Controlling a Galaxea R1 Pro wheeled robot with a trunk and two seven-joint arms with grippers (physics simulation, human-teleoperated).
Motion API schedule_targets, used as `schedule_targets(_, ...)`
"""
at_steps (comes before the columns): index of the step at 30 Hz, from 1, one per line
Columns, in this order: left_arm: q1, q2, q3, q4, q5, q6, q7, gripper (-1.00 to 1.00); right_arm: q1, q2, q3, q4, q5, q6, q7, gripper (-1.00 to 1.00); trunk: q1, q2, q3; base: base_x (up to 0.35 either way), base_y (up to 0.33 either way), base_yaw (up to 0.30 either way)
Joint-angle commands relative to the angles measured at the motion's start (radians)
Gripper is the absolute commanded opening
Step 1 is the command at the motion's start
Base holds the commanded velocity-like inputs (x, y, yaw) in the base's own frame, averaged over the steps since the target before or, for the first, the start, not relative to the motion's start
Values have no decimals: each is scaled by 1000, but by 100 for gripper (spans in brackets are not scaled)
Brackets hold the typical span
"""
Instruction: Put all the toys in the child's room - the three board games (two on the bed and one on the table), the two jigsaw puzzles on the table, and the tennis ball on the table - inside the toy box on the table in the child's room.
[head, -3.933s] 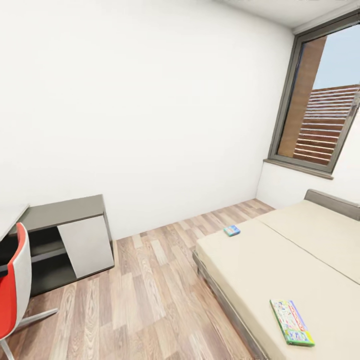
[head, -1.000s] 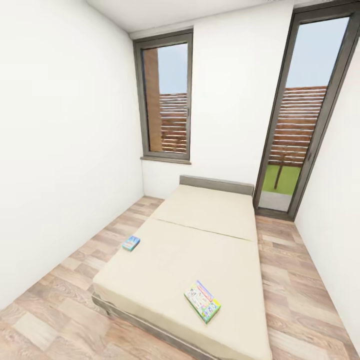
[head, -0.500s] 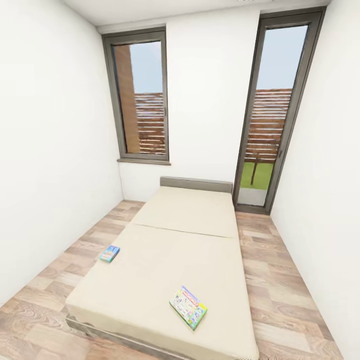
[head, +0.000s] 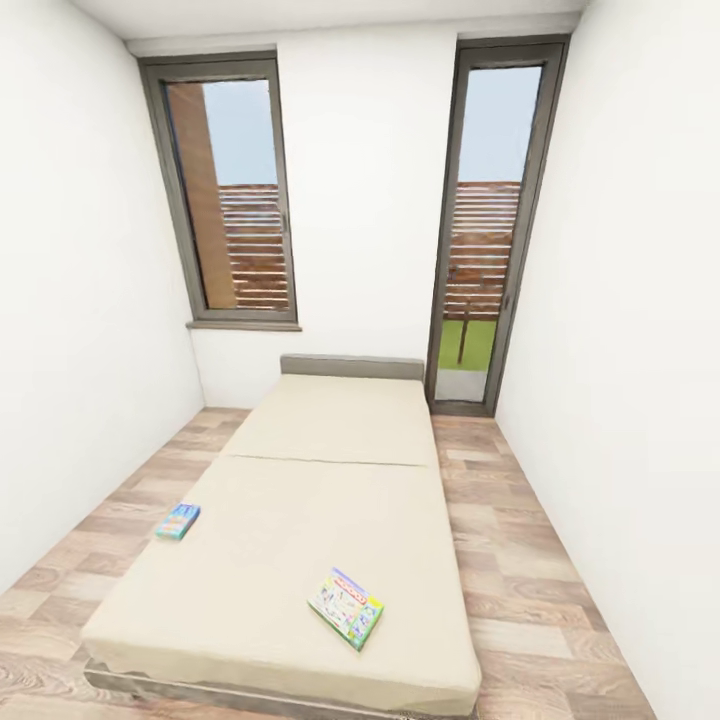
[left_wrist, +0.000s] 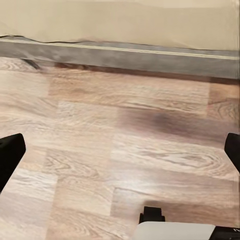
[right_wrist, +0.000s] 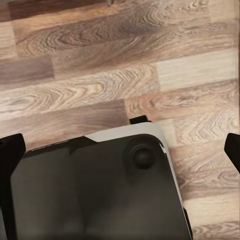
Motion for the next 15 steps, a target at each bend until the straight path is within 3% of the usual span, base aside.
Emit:
schedule_targets(1, 0, 0, -1, 1, -2, -3, 3, 100, -1, 1, -5, 1, -1, -3, 0, 100, 0, -1, 0, -11, 5, -281)
schedule_targets(11, 0, 0, -1, 1, -2, -3, 4, 100, 0, 0, -4, 2, -1, -3, 0, 100, 0, -1, 0, -4, 2, -279)
schedule_targets(15, 0, 0, -1, 1, -1, -3, 3, 100, 0, 0, -3, 1, 2, -4, 0, 100, 0, -1, 0, 0, 5, -172)
